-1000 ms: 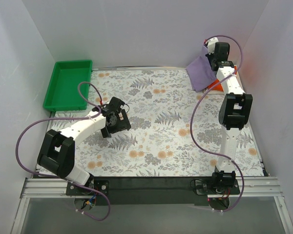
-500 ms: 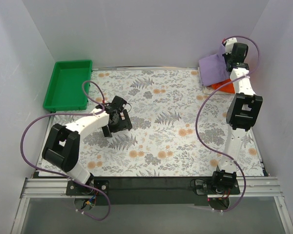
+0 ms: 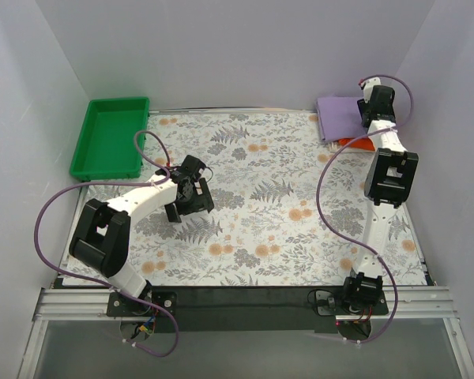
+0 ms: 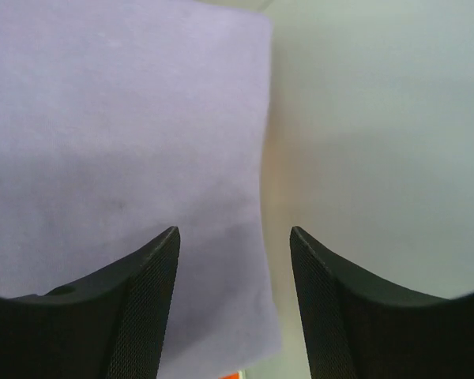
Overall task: Fold and stack the t-shirts
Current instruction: Neatly place the folded tshirt to the corner
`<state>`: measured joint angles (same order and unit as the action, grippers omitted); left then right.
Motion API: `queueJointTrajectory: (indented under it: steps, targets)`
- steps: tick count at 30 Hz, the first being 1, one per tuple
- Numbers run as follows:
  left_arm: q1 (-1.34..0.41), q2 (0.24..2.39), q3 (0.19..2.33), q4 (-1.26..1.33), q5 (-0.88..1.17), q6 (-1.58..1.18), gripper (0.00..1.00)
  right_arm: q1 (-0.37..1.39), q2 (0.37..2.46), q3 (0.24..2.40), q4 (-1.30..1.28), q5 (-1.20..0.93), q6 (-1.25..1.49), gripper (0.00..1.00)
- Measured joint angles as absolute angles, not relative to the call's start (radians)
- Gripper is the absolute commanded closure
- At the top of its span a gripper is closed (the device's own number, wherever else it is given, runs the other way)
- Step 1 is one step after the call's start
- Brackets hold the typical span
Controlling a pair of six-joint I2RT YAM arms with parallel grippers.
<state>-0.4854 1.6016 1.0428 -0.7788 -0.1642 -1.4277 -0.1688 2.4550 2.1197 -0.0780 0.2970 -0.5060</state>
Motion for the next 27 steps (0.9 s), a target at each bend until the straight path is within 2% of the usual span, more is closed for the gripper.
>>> queueJointTrajectory:
  steps: [5,8,10,14,16,20,23,25,26,27]
  targets:
    - [-0.485,1.602,1.043,-0.778,-0.164,-1.428,0.06,-0.157,2.444,2.101,-0.039,0.410,-0.500,0.44]
    - [-0.485,1.600,1.043,-0.778,-0.165,-1.426,0.06,-0.135,2.387,2.043,-0.033,0.452,-0.493,0.37]
    - [-0.485,1.594,1.043,-0.777,-0.165,-1.424,0.06,-0.111,2.329,1.994,-0.030,0.469,-0.481,0.37]
    - [-0.485,1.539,1.043,-0.777,-0.178,-1.415,0.05,-0.054,2.193,1.912,-0.050,0.487,-0.443,0.30]
    - [-0.485,1.481,1.043,-0.776,-0.193,-1.409,0.05,-0.022,2.102,1.862,-0.070,0.487,-0.408,0.27]
    - [-0.485,1.327,1.045,-0.774,-0.247,-1.391,0.04,0.014,1.876,1.738,-0.151,0.437,-0.300,0.14]
    - [-0.485,1.187,1.045,-0.772,-0.305,-1.380,0.04,0.008,1.681,1.645,-0.220,0.389,-0.211,0.11]
    - [-0.485,1.101,1.045,-0.770,-0.345,-1.380,0.03,0.000,1.557,1.592,-0.262,0.362,-0.162,0.07]
    - [-0.485,1.056,1.045,-0.773,-0.367,-1.382,0.03,-0.002,1.486,1.563,-0.286,0.351,-0.137,0.02]
    - [-0.485,1.011,1.045,-0.776,-0.389,-1.384,0.02,-0.007,1.414,1.532,-0.306,0.339,-0.107,0.02]
